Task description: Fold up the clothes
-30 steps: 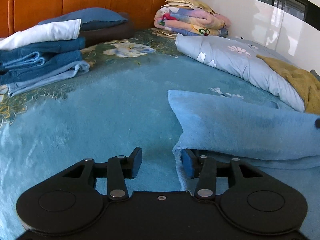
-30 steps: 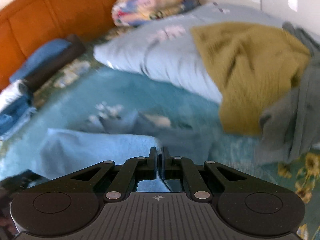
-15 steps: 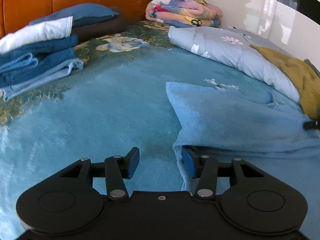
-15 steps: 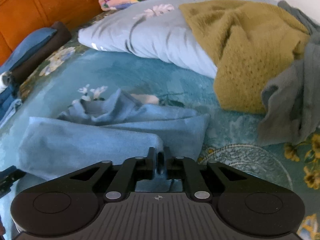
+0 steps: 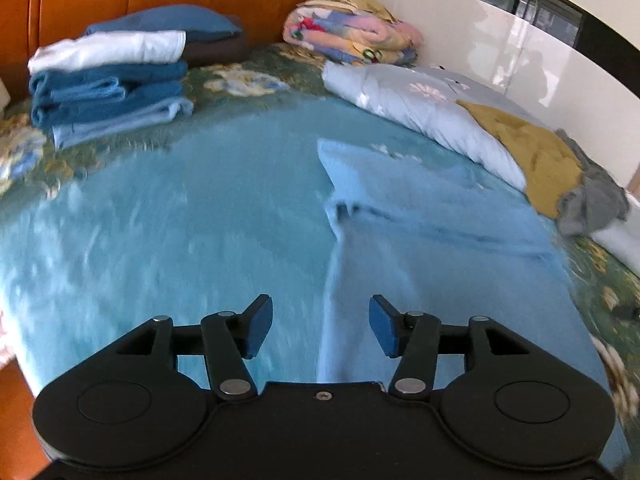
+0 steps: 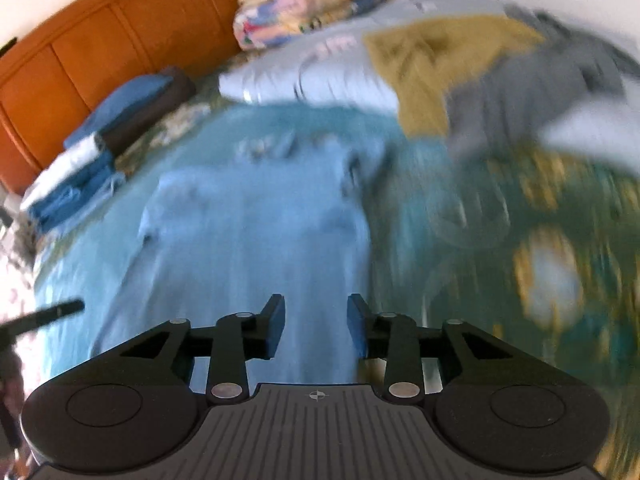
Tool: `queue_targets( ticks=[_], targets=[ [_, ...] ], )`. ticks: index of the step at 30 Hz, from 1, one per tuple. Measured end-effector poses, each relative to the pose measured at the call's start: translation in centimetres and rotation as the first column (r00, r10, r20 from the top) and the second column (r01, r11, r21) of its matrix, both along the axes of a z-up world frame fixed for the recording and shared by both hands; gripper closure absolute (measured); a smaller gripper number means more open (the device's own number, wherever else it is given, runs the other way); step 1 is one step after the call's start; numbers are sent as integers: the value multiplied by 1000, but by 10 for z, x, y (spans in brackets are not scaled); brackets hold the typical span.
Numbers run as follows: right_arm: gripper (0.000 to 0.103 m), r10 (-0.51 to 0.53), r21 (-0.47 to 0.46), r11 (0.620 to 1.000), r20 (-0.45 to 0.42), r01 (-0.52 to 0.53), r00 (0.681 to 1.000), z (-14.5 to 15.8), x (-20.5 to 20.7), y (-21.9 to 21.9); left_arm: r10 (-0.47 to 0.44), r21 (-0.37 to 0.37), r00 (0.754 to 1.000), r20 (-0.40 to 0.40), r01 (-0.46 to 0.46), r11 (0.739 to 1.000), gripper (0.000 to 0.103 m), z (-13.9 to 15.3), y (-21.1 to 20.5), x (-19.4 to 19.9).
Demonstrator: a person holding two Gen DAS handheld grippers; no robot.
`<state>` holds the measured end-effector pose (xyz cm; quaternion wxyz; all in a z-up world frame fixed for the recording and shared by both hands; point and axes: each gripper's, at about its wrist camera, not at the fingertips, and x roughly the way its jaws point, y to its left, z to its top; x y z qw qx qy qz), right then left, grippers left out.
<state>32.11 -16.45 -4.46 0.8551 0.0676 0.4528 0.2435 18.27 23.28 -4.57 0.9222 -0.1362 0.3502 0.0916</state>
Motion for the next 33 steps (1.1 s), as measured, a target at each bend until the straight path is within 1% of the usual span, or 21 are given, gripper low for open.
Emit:
queue_targets(
  ticks=[1,5,7,10,13,16,17,18,21,22,25,30,33],
  targets=[
    [72,-9,11,1000,-22,9,1000,-6,-14,-7,-6,-6,1000,-1,6,1000,51,0,-2,-9],
    [72,-41,65,997,-102,48,994,-23,-60,-32,-77,-44,997,-10,77,996,51,-8,-9,-39],
    [72,-52,80,995,-124,63,991,-28,-76,-40,-102,-67,995,-14,100,993,51,-12,-11,-51],
    [72,-63,126,988,-160,83,985,-35,-88,-49,-119,-132,993,-25,115,985,51,-22,-9,-65],
    [72,-63,174,980,-178,94,982,-39,-90,-52,-116,-210,993,-32,107,972,51,-30,-3,-72],
    [72,-54,222,970,-200,99,978,-45,-87,-52,-120,-264,992,-29,108,958,53,-32,4,-74],
    [75,-54,228,968,-205,101,977,-46,-86,-51,-122,-282,992,-28,109,953,53,-33,6,-74],
    [81,-52,227,969,-208,100,977,-47,-84,-50,-123,-300,992,-27,109,948,55,-34,9,-75],
    [95,-45,232,968,-211,95,977,-49,-82,-48,-124,-358,992,-21,108,927,63,-36,17,-76],
    [97,-40,239,967,-211,92,977,-50,-82,-48,-123,-376,992,-22,105,921,72,-37,20,-76],
    [99,-38,227,970,-202,85,979,-48,-82,-46,-118,-406,993,-29,96,909,78,-41,26,-76],
    [100,-51,231,968,-200,98,978,-46,-82,-52,-112,-471,993,-35,83,878,78,-47,32,-76],
    [100,-62,226,968,-215,111,975,-50,-82,-57,-124,-480,992,-38,90,873,77,-47,32,-73]
  ],
)
